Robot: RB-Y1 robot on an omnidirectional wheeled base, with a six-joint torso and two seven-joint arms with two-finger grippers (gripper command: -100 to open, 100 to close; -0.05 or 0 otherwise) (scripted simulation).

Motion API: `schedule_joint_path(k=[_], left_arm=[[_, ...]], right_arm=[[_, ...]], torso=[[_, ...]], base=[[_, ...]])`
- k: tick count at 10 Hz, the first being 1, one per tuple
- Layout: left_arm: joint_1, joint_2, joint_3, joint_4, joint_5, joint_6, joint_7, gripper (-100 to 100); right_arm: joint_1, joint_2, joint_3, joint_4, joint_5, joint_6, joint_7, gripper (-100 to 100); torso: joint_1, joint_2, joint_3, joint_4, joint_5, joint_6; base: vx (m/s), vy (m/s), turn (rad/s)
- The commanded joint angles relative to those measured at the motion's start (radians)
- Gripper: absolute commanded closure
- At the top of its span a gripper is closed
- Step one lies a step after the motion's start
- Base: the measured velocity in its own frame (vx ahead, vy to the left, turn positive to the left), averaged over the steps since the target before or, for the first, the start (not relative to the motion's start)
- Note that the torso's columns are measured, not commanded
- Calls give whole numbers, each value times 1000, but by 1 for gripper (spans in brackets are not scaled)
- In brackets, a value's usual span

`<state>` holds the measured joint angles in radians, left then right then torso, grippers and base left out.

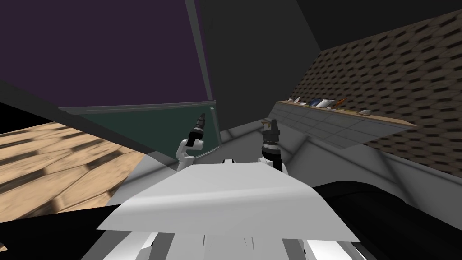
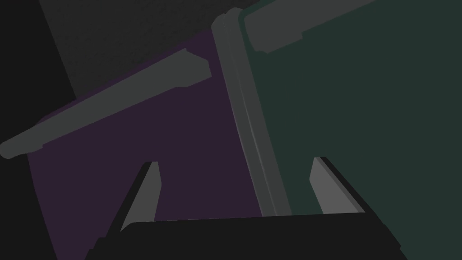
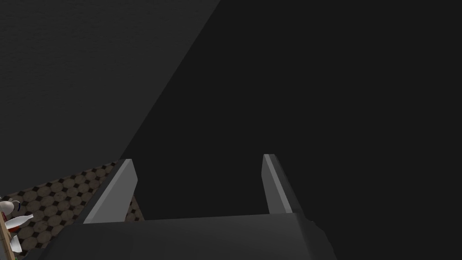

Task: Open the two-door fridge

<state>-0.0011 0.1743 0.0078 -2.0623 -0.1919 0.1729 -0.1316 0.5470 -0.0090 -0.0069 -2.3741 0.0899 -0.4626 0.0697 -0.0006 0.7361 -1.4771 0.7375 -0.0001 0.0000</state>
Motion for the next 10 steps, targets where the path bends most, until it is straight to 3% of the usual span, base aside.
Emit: schedule_joint_path(k=[1, 2, 5, 10], left_arm=[[-53, 12, -2, 32, -6, 72, -19, -100], [-83, 18, -4, 51, -11, 98, -31, -100], [-113, 24, -6, 70, -16, 154, -42, -100], [-226, 53, -16, 143, -35, 293, -87, -100]], right_arm=[[0, 0, 0, 0, 0, 0, 0, 0], [0, 0, 0, 0, 0, 0, 0, 0], [0, 0, 0, 0, 0, 0, 0, 0], [0, 0, 0, 0, 0, 0, 0, 0]], torso=[[1, 1, 1, 0, 0, 0], [1, 3, 2, 1, 0, 0], [1, 2, 1, 1, 0, 0], [1, 2, 1, 1, 0, 0]], base=[[45, -29, 13], [68, -41, 16], [53, -21, 8], [58, -34, 14]])
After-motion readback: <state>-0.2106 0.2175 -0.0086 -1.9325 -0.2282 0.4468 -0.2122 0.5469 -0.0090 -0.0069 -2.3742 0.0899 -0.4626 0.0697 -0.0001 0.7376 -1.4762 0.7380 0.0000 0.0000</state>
